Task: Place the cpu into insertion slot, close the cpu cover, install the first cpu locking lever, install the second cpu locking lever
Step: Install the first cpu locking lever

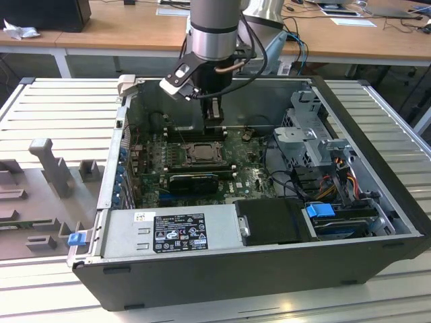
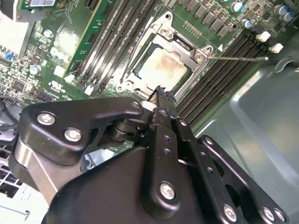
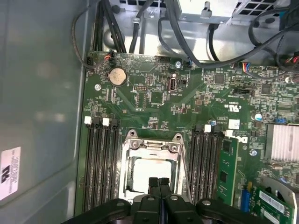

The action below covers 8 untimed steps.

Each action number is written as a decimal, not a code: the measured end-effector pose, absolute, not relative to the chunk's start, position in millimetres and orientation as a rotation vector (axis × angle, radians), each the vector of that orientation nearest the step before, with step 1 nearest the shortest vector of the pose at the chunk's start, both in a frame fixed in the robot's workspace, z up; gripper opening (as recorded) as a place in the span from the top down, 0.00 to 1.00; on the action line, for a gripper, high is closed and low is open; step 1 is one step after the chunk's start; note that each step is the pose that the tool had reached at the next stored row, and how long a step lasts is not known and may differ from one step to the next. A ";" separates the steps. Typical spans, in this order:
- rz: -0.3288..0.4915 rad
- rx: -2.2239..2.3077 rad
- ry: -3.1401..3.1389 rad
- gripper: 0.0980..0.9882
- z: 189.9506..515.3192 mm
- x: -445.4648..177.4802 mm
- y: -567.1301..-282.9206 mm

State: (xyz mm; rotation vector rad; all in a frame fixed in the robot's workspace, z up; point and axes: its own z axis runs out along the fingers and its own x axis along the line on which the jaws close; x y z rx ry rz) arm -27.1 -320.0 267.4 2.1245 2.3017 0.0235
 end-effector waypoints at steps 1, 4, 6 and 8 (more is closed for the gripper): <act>0.022 2.124 2.301 0.99 272.0 -27.1 -320.0; 0.019 2.123 2.300 0.99 281.5 -27.2 -320.0; 0.020 2.105 2.317 0.99 282.1 -27.2 -320.0; 0.020 2.055 2.361 0.99 282.2 -27.2 -320.0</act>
